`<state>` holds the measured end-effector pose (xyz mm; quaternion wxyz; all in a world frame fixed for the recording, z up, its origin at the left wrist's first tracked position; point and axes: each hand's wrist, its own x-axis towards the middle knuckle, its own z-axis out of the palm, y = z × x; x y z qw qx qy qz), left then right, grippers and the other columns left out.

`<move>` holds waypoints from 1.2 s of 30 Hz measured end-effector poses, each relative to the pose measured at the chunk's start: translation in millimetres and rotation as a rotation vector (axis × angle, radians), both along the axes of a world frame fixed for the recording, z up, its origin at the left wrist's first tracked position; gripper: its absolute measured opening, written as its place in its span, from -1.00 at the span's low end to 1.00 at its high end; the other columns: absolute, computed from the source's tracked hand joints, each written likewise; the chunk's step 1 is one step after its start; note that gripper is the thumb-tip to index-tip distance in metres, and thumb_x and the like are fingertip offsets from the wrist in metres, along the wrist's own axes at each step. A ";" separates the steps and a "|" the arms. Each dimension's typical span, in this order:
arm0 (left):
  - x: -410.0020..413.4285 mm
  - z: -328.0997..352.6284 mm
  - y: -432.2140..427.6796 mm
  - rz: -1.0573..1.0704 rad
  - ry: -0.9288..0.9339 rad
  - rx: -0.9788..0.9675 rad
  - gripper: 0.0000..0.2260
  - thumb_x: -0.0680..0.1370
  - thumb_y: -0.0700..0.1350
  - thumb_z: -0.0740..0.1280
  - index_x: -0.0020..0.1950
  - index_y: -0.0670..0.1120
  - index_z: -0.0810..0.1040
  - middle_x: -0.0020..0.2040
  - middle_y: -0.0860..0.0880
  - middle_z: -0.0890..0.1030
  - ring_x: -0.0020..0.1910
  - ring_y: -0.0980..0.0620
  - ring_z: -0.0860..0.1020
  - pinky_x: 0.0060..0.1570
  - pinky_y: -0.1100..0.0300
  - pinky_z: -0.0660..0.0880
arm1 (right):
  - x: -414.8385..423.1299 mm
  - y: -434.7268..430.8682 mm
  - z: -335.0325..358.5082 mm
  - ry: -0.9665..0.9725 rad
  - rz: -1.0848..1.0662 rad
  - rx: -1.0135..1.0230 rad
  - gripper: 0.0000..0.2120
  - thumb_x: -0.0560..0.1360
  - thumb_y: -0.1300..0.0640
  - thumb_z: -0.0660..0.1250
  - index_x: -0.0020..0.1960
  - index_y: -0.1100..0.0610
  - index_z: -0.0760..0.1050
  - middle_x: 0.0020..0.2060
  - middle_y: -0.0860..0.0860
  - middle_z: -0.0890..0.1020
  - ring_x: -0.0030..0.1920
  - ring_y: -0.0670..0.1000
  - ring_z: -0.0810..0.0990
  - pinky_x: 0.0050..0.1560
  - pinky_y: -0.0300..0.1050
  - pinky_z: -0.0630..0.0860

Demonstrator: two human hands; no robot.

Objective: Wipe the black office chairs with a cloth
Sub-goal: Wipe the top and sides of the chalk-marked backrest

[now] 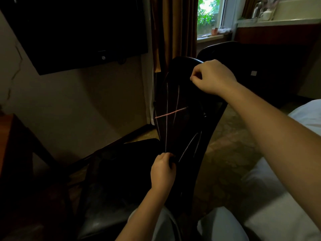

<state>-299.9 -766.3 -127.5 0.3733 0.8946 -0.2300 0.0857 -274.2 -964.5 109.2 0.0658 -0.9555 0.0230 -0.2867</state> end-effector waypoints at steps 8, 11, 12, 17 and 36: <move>13.7 65.4 -24.1 -0.051 -0.033 -0.124 -0.73 0.53 -0.20 0.36 0.23 -0.04 0.56 0.14 0.05 0.58 0.13 0.12 0.54 0.16 0.24 0.50 | -41.4 27.2 -29.4 0.057 0.176 -0.061 -0.81 0.59 0.03 0.24 0.10 0.03 0.59 -0.07 -0.03 0.63 -0.08 -0.02 0.58 -0.28 -0.21 0.33; 20.3 95.9 -41.9 -0.111 -0.148 -0.171 -0.75 0.52 -0.22 0.35 0.20 -0.07 0.58 0.09 0.02 0.60 0.09 0.10 0.55 0.07 0.36 0.40 | -73.3 28.5 -52.5 -0.033 0.241 0.101 -0.87 0.56 0.05 0.30 0.03 0.00 0.61 -0.16 -0.07 0.65 -0.17 -0.07 0.59 -0.22 -0.14 0.48; 20.5 102.6 -46.7 -0.140 -0.193 -0.182 -0.75 0.52 -0.22 0.35 0.18 -0.09 0.59 0.08 0.00 0.61 0.08 0.09 0.55 0.05 0.38 0.38 | -83.8 26.4 -64.2 -0.051 0.240 0.160 -0.89 0.55 0.05 0.32 0.01 -0.02 0.62 -0.19 -0.09 0.65 -0.20 -0.09 0.59 -0.24 -0.14 0.50; 19.0 95.9 -50.8 -0.143 -0.183 -0.242 -0.72 0.52 -0.22 0.36 0.23 -0.09 0.57 0.12 0.01 0.60 0.15 0.09 0.53 0.21 0.25 0.45 | -131.0 5.3 -157.7 0.130 0.137 0.504 -0.86 0.55 0.09 0.34 -0.01 -0.16 0.57 -0.18 -0.13 0.63 -0.17 -0.16 0.59 -0.18 -0.10 0.55; -7.0 -26.0 -1.2 0.137 0.169 -0.212 -0.73 0.56 -0.22 0.31 0.25 -0.08 0.55 0.14 0.04 0.58 0.12 0.12 0.53 0.09 0.32 0.45 | -205.9 34.6 -395.4 0.588 -0.415 0.423 -0.64 0.62 -0.05 0.15 0.37 -0.01 0.39 0.32 -0.05 0.43 0.35 -0.03 0.30 0.32 -0.12 0.28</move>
